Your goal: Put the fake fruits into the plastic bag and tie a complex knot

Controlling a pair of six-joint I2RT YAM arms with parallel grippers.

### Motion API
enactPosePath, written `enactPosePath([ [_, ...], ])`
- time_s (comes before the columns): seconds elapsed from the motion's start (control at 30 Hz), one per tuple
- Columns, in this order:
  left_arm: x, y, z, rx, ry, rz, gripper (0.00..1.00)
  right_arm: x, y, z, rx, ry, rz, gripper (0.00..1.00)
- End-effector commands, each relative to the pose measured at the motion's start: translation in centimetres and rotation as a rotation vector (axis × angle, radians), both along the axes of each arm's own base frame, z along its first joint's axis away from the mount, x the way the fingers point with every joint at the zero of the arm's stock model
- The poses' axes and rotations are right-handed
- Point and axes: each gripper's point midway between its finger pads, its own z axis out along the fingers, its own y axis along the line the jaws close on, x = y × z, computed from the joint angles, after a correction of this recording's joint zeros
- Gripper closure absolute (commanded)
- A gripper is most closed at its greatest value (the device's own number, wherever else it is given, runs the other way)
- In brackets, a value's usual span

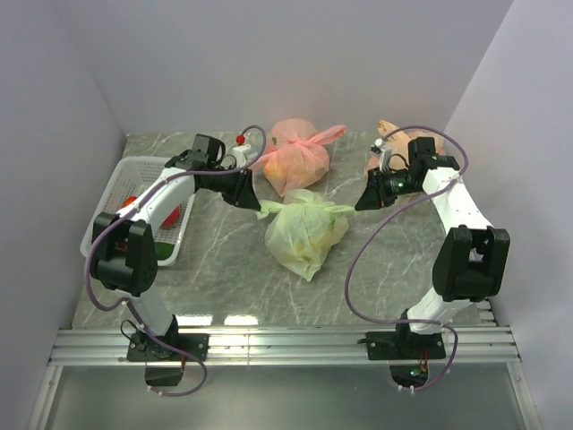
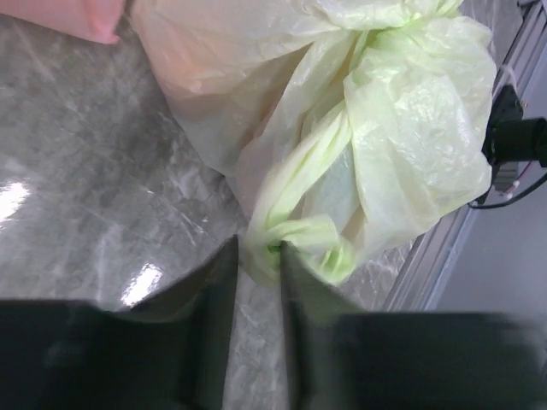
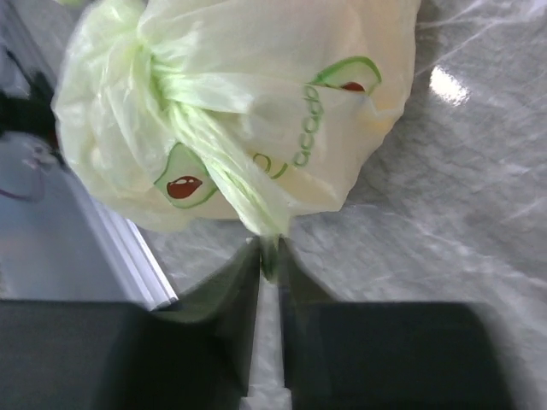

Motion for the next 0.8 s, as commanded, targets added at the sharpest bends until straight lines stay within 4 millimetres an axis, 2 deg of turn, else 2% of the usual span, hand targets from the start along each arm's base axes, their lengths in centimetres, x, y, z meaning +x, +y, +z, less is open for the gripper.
enactPosePath([
  [0.0, 1.4, 0.7, 3.2, -0.005, -0.141, -0.059, 0.65, 2.1, -0.4, 1.9, -0.095, -0.136, 0.019, 0.61],
  [0.03, 1.2, 0.4, 3.9, -0.014, -0.163, -0.077, 0.48, 2.7, -0.1, 2.6, -0.104, -0.169, 0.018, 0.40],
  [0.07, 1.2, 0.3, 4.3, -0.019, -0.169, -0.082, 0.41, 3.1, 0.0, 3.0, -0.115, -0.193, 0.025, 0.33],
  [0.1, 1.3, 0.2, 5.0, -0.029, -0.182, -0.086, 0.34, 3.4, -0.2, 3.1, -0.146, -0.209, 0.026, 0.29],
  [0.13, 1.2, 0.3, 5.2, -0.025, -0.179, -0.086, 0.16, 4.2, -0.5, 4.1, -0.165, -0.246, 0.019, 0.26],
  [0.17, 1.2, 0.3, 5.3, -0.025, -0.176, -0.087, 0.13, 4.3, 0.5, 4.0, -0.182, -0.254, 0.056, 0.21],
  [0.2, 1.3, 0.2, 5.8, -0.032, -0.182, -0.094, 0.05, 4.3, 0.4, 3.8, -0.216, -0.244, 0.066, 0.20],
  [0.23, 1.2, 0.2, 5.7, -0.028, -0.176, -0.101, 0.01, 4.8, 0.6, 4.4, -0.232, -0.270, 0.081, 0.20],
  [0.37, 2.2, 0.0, 4.1, 0.040, -0.167, -0.070, 0.01, 5.3, 1.5, 2.9, -0.307, -0.304, 0.191, 0.18],
  [0.6, 2.4, 0.4, 0.1, 0.148, -0.081, -0.074, 0.01, 3.9, 2.9, 1.0, -0.393, -0.331, 0.411, 0.18],
  [0.67, 2.4, 0.4, -1.4, 0.201, -0.114, -0.088, 0.01, 3.4, 3.2, -0.1, -0.423, -0.342, 0.470, 0.18],
  [0.77, 3.2, 0.1, -2.2, 0.241, -0.190, -0.101, 0.01, 2.9, 3.3, -1.9, -0.458, -0.328, 0.524, 0.18],
])
